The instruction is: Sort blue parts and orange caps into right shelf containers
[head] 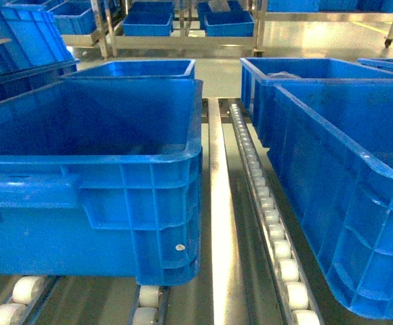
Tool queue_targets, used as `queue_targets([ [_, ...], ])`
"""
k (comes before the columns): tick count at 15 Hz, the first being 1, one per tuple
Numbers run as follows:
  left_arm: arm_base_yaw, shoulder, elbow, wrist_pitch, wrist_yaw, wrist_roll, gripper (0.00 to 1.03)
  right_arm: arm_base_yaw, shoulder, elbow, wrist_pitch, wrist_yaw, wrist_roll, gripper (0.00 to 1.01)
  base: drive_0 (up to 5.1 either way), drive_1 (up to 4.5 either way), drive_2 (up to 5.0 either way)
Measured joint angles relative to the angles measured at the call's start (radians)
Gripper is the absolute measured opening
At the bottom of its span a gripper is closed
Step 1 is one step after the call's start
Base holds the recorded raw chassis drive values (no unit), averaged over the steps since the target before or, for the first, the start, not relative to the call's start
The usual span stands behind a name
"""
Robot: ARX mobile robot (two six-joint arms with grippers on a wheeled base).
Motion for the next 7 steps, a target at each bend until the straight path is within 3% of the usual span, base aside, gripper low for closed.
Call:
queue_targets([
  [7,0.000,0.000,0.000,0.000,0.000,0.000,0.43,0.000,0.000,0.000,0.000,0.000,0.000,0.40,1.3,5.34,-2.8],
])
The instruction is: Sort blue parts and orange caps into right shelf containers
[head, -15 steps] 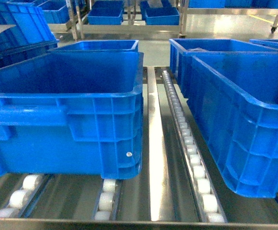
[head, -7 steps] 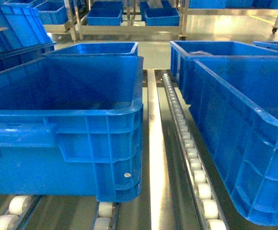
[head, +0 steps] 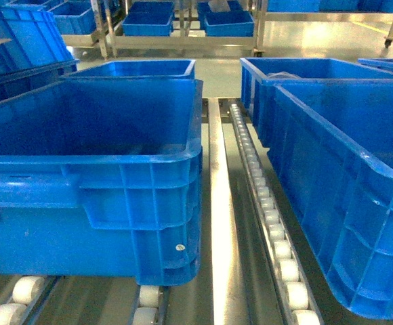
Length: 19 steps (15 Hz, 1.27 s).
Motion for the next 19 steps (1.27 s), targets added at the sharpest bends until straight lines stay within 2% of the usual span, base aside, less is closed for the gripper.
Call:
queue_targets([
  [19,0.000,0.000,0.000,0.000,0.000,0.000,0.43,0.000,0.000,0.000,0.000,0.000,0.000,0.40,0.0,0.00,0.0],
])
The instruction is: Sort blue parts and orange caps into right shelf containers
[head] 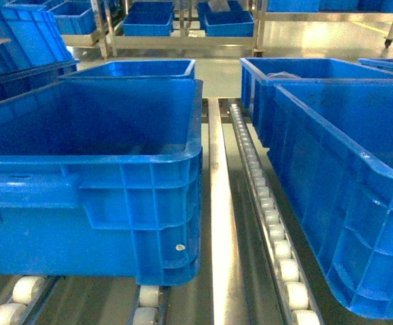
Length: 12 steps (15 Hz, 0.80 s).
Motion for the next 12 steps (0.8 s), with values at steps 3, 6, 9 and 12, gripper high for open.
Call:
queue_targets([
  [3,0.000,0.000,0.000,0.000,0.000,0.000,0.43,0.000,0.000,0.000,0.000,0.000,0.000,0.40,0.0,0.00,0.0],
  [6,-0.132,0.113,0.006,0.283,-0.237,-0.005,0.43,0.061,0.034,-0.002,0.162,0.131,-0.060,0.40,0.0,0.00,0.0],
  [9,-0.184,0.582,0.136,0.664,-0.258,0.003,0.43,0.096,0.398,0.043,0.491,0.162,-0.161,0.40,0.0,0.00,0.0],
  [12,-0.158,1.054,0.454,0.791,-0.135,0.003,0.43,0.013,0.893,0.317,0.692,0.027,-0.151,0.40,0.0,0.00,0.0],
])
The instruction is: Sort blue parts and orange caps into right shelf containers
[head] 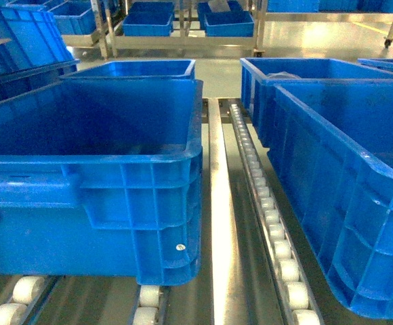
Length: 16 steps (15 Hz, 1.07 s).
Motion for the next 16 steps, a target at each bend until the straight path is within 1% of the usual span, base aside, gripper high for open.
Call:
queue_targets([
  [1,0.000,0.180,0.128,-0.056,0.039,-0.017,0.43,0.000,0.161,0.099,-0.046,-0.032,0.011,0.40,0.0,0.00,0.0],
  [2,-0.003,0.349,0.253,-0.120,0.039,-0.026,0.43,0.001,0.321,0.188,-0.077,-0.025,0.016,0.40,0.0,0.00,0.0],
  [3,-0.006,0.484,0.364,-0.166,0.038,-0.034,0.43,0.000,0.462,0.275,-0.081,-0.010,0.025,0.40,0.0,0.00,0.0],
  [4,-0.006,0.564,0.436,-0.184,0.035,-0.055,0.52,0.000,0.546,0.335,-0.073,0.007,0.040,0.40,0.0,0.00,0.0],
  [5,-0.006,0.601,0.458,-0.172,0.029,-0.079,0.65,0.003,0.593,0.355,-0.041,0.010,0.054,0.43,0.0,0.00,0.0],
  [7,-0.018,0.581,0.419,-0.117,0.035,-0.104,0.90,0.024,0.585,0.325,-0.005,0.024,0.057,0.70,0.0,0.00,0.0],
  [8,-0.025,0.562,0.404,-0.116,0.043,-0.103,1.00,0.030,0.583,0.324,0.009,0.054,0.042,0.83,0.0,0.00,0.0],
  [9,-0.029,0.541,0.389,-0.124,0.058,-0.104,0.97,0.038,0.577,0.314,-0.008,0.082,0.023,0.96,0.0,0.00,0.0],
  [10,-0.028,0.527,0.373,-0.125,0.068,-0.104,0.98,0.040,0.574,0.299,-0.016,0.087,0.017,0.99,0.0,0.00,0.0],
  [11,-0.027,0.526,0.373,-0.124,0.068,-0.104,0.98,0.040,0.574,0.298,-0.014,0.087,0.015,0.98,0.0,0.00,0.0],
  [12,-0.027,0.527,0.370,-0.111,0.060,-0.099,0.97,0.040,0.574,0.288,0.034,0.076,0.021,0.96,0.0,0.00,0.0],
  [13,-0.022,0.511,0.311,0.010,-0.013,-0.066,0.85,0.038,0.569,0.229,0.192,0.031,0.071,0.84,0.0,0.00,0.0],
  [14,-0.009,0.456,0.217,0.062,-0.021,-0.042,0.73,0.023,0.529,0.151,0.253,0.003,0.105,0.71,0.0,0.00,0.0],
  [15,0.010,0.405,0.139,0.090,-0.013,-0.029,0.60,-0.005,0.485,0.094,0.268,-0.023,0.119,0.58,0.0,0.00,0.0],
  [16,0.030,0.360,0.069,0.113,-0.003,-0.024,0.48,-0.018,0.438,0.043,0.274,-0.021,0.129,0.45,0.0,0.00,0.0],
])
